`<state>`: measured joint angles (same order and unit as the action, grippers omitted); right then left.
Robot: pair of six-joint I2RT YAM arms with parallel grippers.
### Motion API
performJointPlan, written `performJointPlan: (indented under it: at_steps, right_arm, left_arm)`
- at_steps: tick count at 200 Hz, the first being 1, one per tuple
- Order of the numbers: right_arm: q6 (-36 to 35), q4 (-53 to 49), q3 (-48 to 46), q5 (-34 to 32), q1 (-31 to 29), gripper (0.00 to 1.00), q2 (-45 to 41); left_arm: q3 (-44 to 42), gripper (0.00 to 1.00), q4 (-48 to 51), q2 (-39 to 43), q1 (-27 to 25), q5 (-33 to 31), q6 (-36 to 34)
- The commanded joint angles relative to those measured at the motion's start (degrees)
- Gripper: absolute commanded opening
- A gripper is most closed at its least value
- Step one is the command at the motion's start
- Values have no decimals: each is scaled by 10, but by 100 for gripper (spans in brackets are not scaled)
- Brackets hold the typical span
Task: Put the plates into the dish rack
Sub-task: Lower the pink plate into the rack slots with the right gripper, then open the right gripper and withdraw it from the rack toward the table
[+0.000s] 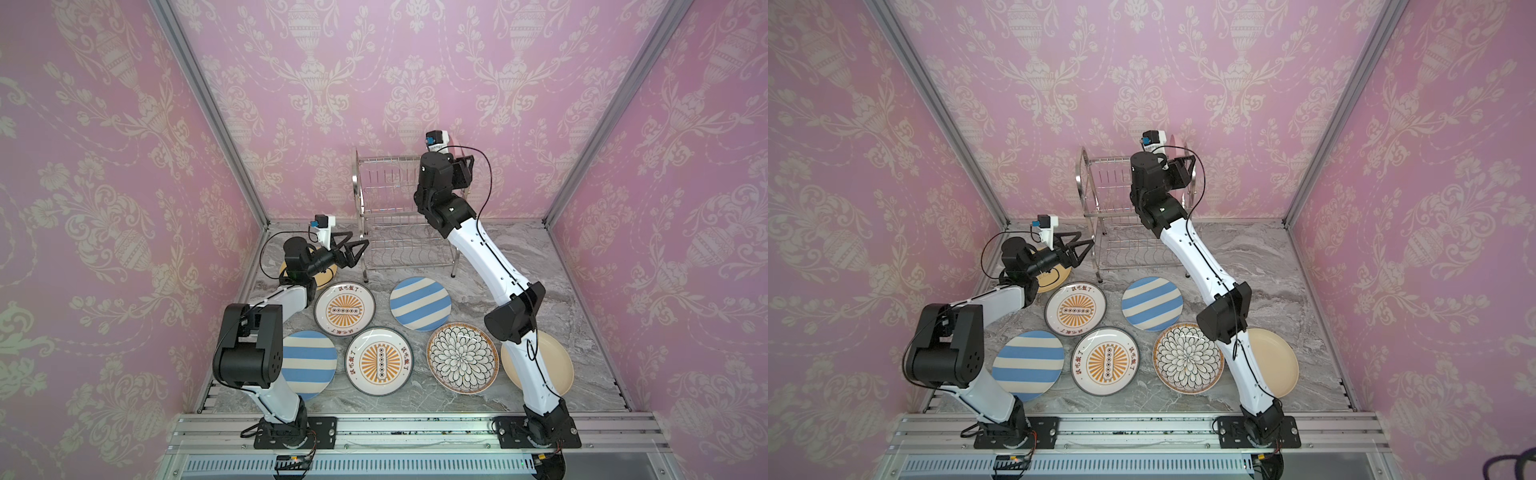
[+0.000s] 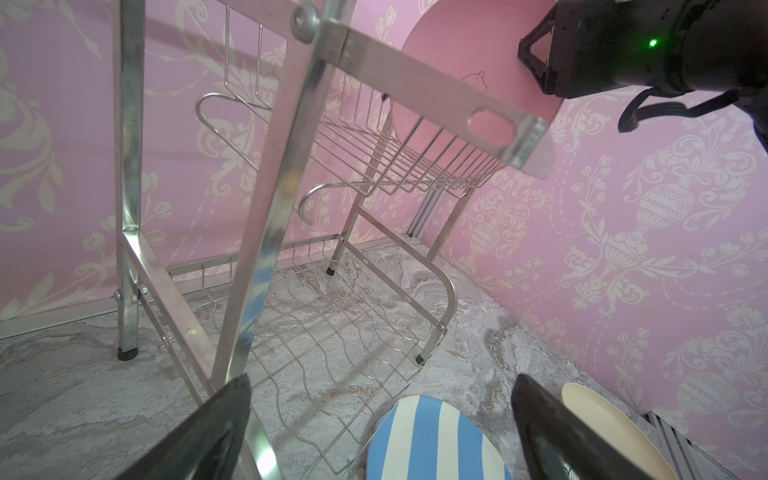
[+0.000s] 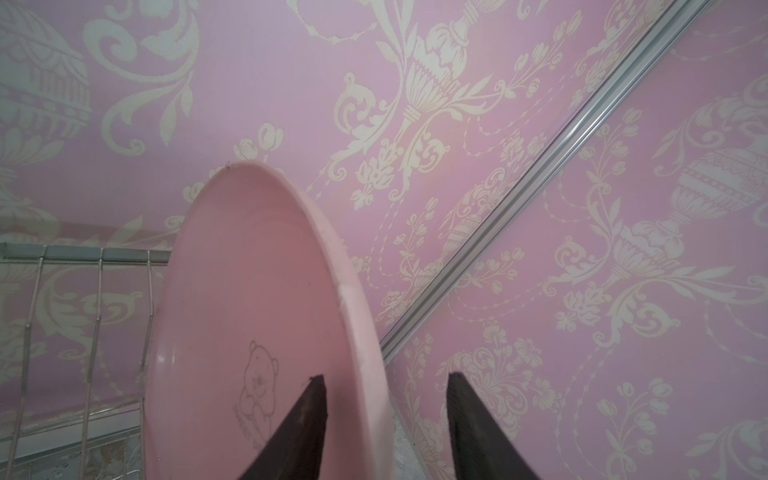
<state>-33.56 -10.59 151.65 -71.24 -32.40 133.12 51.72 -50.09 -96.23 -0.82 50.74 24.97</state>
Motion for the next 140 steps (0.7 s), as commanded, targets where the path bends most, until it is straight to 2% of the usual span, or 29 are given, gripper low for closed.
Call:
performJointPlan:
  at_steps: [1, 31, 44, 69, 92, 115, 140]
  right_arm:
    - [-23, 26, 2, 9, -9, 56, -39]
    - [-36, 20, 3, 8, -13, 68, -55]
    - [-24, -1, 3, 10, -13, 70, -64]
    - [32, -77, 2, 37, -17, 73, -95]
    - [122, -198, -7, 88, -17, 80, -145]
    - [212, -287, -80, 153, -15, 83, -226]
    - [248, -247, -202, 219, -8, 80, -310]
  left_arm:
    - [13, 99, 1, -10, -1, 6, -6]
    - [14, 99, 10, -7, -1, 3, -13]
    - [14, 99, 17, -7, -1, 0, -17]
    - [18, 99, 29, -8, -1, -4, -22]
    - [30, 99, 76, -5, -1, -15, -40]
    - [41, 99, 99, 2, -1, -18, -45]
    - [49, 99, 140, 20, -1, -32, -69]
